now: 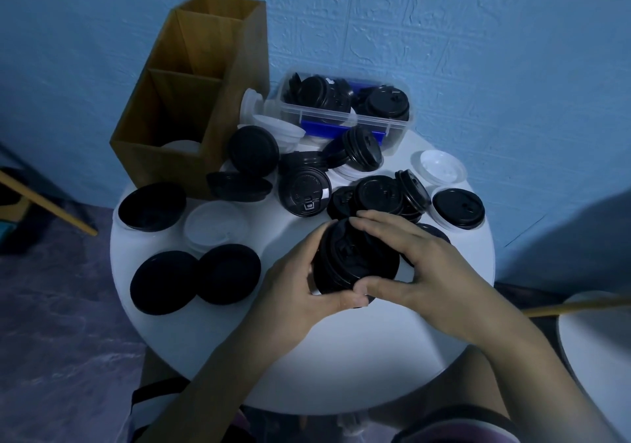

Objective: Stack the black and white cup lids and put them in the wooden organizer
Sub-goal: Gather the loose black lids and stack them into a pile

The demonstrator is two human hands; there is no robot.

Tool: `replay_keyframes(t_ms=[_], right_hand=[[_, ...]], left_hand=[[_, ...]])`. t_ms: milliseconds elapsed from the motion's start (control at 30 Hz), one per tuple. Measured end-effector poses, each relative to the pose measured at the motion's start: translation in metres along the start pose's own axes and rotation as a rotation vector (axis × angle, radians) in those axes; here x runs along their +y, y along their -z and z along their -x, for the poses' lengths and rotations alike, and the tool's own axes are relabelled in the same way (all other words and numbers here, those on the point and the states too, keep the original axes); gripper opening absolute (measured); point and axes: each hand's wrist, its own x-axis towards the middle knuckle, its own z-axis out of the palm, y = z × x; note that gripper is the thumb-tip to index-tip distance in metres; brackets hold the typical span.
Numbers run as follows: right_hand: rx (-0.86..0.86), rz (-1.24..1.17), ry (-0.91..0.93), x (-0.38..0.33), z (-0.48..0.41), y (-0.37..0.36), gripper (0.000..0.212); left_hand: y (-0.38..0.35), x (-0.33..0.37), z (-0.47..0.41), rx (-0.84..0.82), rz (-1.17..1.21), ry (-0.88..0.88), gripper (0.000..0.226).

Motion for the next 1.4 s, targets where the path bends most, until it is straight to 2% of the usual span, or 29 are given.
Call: replay_keyframes(t_ms=[333, 433, 900, 1100, 1400], right_hand=[[0.15, -0.039, -0.012, -0.002, 0.007, -0.017, 0.078], [0.133, -0.076, -0.012, 0.001, 0.007, -0.015, 0.072], [0.067, -0.046, -0.011, 0.004, 0.005, -0.007, 0.077], [0.051, -0.045, -0.028, 0.003, 0.008, -0.008, 0.078], [0.027, -0.188, -0.08, 0.005, 0.006, -0.008, 0.075]], left_hand=[[0.0, 0.002, 0.002, 0.033, -0.06, 0.004, 0.081], [0.0, 0.002, 0.002, 0.029, -0.074, 0.003, 0.083], [-0.002, 0.001, 0.003, 0.037, -0.078, -0.011, 0.085], [-0.006, -0.001, 0.005, 0.064, -0.122, -0.017, 0.109], [-0.005, -0.006, 0.003, 0.036, -0.092, 0.016, 0.101]])
